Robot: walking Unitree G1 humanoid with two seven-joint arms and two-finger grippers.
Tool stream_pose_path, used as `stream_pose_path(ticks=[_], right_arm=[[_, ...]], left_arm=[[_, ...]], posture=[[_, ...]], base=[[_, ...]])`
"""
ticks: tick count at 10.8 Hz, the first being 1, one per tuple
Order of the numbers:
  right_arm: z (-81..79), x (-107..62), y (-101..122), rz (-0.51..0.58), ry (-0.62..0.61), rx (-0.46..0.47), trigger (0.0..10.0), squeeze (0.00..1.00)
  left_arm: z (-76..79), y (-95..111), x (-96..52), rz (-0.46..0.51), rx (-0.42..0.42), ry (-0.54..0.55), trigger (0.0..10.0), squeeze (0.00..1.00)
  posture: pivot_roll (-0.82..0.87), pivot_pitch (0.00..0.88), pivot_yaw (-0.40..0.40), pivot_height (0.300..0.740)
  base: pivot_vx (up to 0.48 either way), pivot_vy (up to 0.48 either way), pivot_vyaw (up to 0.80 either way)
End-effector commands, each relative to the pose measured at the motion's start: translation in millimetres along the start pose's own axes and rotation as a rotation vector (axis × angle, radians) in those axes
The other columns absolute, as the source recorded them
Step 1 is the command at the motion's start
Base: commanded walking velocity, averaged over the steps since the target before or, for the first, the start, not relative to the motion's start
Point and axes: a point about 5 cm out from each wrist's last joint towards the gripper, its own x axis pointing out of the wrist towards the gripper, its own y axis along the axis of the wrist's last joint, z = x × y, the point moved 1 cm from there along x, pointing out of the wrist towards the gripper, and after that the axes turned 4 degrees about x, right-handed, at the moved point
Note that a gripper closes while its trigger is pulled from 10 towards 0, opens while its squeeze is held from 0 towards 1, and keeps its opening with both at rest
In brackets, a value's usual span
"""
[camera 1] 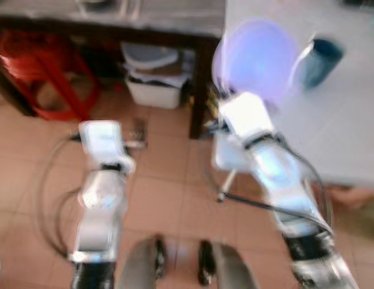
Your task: Setting the table
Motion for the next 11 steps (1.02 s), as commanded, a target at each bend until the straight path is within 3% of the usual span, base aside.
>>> stream_pose_path(ticks=[1,3,8,9,10,11], right_arm=[[1.1,2.7,13.7,0.057,-0.022,-0.001,0.0,0.0],[-0.5,5.8,15.9,0.064,-0.03,0.003,0.0,0.0],[-4.6,7.4,19.4,0.073,-0.016,0.044,0.0,0.0],[-5.7,7.9,20.0,0.077,-0.005,0.046,1.1,0.0],[-6.4,7.7,20.2,0.077,-0.001,0.046,10.0,0.0],[-6.4,7.9,20.1,0.076,-0.002,0.046,10.0,0.0]], left_arm=[[-3.3,5.2,3.2,0.028,0.006,0.0,10.0,0.0],[-2.4,9.6,10.6,0.051,0.001,-0.008,10.0,0.0],[-2.9,9.3,10.0,0.064,-0.014,-0.003,10.0,0.0],[-3.9,9.7,11.3,0.063,-0.021,0.001,10.0,0.0],[-4.7,9.6,11.9,0.063,-0.019,0.004,10.0,0.0],[-5.1,10.0,12.4,0.065,-0.011,0.004,10.0,0.0]], posture=[[0.02,0.198,-0.02,0.74],[0.02,0.189,-0.018,0.74],[0.03,0.191,-0.02,0.74],[0.03,0.191,-0.018,0.74],[0.03,0.189,-0.016,0.74],[0.03,0.187,-0.015,0.74]], base=[[0.36,0.319,0.0],[0.428,0.0,0.0],[0.445,0.0,0.0],[0.36,0.319,0.0],[0.296,0.379,0.0],[0.274,0.398,0.0]])
